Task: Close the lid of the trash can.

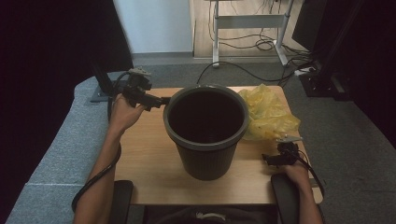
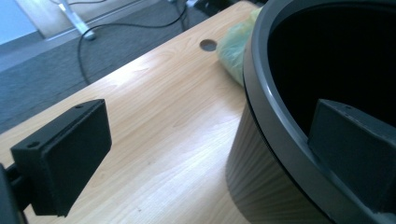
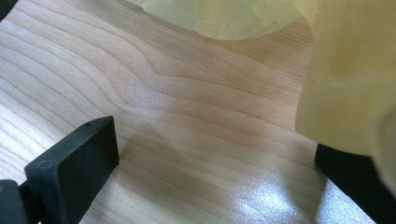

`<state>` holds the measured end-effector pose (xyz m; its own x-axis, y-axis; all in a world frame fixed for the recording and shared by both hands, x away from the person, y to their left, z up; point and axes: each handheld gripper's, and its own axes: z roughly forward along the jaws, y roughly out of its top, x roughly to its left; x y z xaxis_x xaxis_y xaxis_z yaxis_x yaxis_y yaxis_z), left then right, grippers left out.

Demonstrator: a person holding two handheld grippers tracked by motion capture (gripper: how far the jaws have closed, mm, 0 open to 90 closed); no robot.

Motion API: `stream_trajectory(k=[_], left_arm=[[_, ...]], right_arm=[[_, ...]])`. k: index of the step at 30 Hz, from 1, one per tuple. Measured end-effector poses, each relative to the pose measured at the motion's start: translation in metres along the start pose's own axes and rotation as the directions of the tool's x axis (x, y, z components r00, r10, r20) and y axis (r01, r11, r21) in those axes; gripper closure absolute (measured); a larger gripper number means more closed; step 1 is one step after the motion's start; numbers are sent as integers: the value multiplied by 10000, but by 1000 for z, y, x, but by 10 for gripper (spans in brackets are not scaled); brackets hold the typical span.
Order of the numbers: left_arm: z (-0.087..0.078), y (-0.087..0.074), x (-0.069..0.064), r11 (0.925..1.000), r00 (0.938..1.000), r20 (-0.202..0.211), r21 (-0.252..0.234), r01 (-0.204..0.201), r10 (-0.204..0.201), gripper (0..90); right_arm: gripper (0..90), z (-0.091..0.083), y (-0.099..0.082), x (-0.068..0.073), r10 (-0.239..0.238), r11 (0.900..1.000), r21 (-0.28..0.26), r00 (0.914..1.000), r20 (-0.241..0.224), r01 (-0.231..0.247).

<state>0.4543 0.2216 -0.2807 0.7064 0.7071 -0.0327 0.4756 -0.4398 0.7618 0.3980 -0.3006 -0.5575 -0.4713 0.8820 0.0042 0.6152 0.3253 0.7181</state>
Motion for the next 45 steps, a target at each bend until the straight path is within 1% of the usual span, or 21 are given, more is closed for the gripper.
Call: stream_trajectory(k=[3, 6, 16, 20, 24, 26, 27, 28, 29, 30, 31, 32, 33, 34, 36, 38, 39, 40, 42, 43, 45], left_arm=[[-6, -7, 5, 10000, 9998, -176, -62, -60, 59, 0], [-12, -17, 13, 9998, 9995, -297, -181, 91, -97, 0], [-12, -39, 23, 9995, 9983, -546, -220, 206, -218, 0], [-9, -49, 27, 9993, 9980, -568, -270, 265, -280, 0], [-6, -63, 32, 9987, 9972, -614, -328, 402, -422, 0], [-5, -66, 33, 9985, 9973, -578, -324, 443, -461, 0], [-3, -73, 34, 9985, 9974, -530, -273, 474, -488, 0], [-3, -73, 34, 9985, 9974, -530, -273, 474, -488, 0], [0, -79, 36, 9984, 9976, -437, -174, 538, -545, 0], [1, -82, 37, 9984, 9974, -453, -175, 545, -553, 0], [1, -82, 37, 9984, 9974, -453, -175, 545, -553, 0], [4, -89, 38, 9981, 9974, -417, -162, 586, -592, 0], [4, -89, 38, 9981, 9974, -417, -162, 586, -592, 0], [5, -92, 39, 9981, 9972, -446, -171, 598, -605, 0], [9, -102, 42, 9978, 9971, -395, -133, 649, -654, 0], [11, -106, 42, 9979, 9971, -389, -41, 645, -647, 0], [15, -113, 43, 9983, 9970, -513, 45, 588, -585, 0], [15, -113, 43, 9983, 9970, -513, 45, 588, -585, 0], [21, -124, 45, 9979, 9965, -539, 113, 638, -631, 0], [21, -124, 45, 9979, 9965, -539, 113, 638, -631, 0], [27, -134, 46, 9974, 9963, -502, 162, 706, -697, 0]], right_arm=[[0, 0, 0, 0, -4, 10000, 5, 10000, -19, 4], [0, 0, 0, 0, -22, 10000, 3, 10000, -29, 22], [0, -1, 0, 2, 209, 9997, 142, 9998, -16, -209], [0, -1, 0, 2, 244, 9996, 163, 9997, -28, -244], [0, -2, 0, 4, 450, 9985, 296, 9990, -12, -450], [0, -2, 0, 4, 498, 9982, 324, 9988, 0, -497], [0, -2, 0, 3, 384, 9989, 256, 9993, 28, -385], [0, -2, 0, 3, 384, 9989, 256, 9993, 28, -385], [0, -2, 0, 3, 382, 9989, 257, 9993, 26, -382], [0, -1, 0, 2, 205, 9997, 158, 9998, 24, -205], [0, -1, 0, 2, 205, 9997, 158, 9998, 24, -205], [0, -2, 0, 3, 375, 9990, 250, 9993, 28, -375], [0, -2, 0, 3, 375, 9990, 250, 9993, 28, -375], [0, -1, 0, 2, 266, 9995, 192, 9996, 24, -266], [0, -1, 0, 2, 273, 9994, 209, 9996, 43, -274], [0, -1, 0, 2, 260, 9995, 189, 9997, 24, -260], [0, -2, 0, 3, 314, 9993, 217, 9995, 27, -315], [0, -2, 0, 3, 366, 9990, 247, 9993, 29, -367], [0, -2, 0, 3, 364, 9990, 247, 9993, 29, -364], [0, -2, 0, 3, 364, 9990, 247, 9993, 29, -364], [0, -1, 0, 2, 251, 9995, 187, 9997, 25, -251]])
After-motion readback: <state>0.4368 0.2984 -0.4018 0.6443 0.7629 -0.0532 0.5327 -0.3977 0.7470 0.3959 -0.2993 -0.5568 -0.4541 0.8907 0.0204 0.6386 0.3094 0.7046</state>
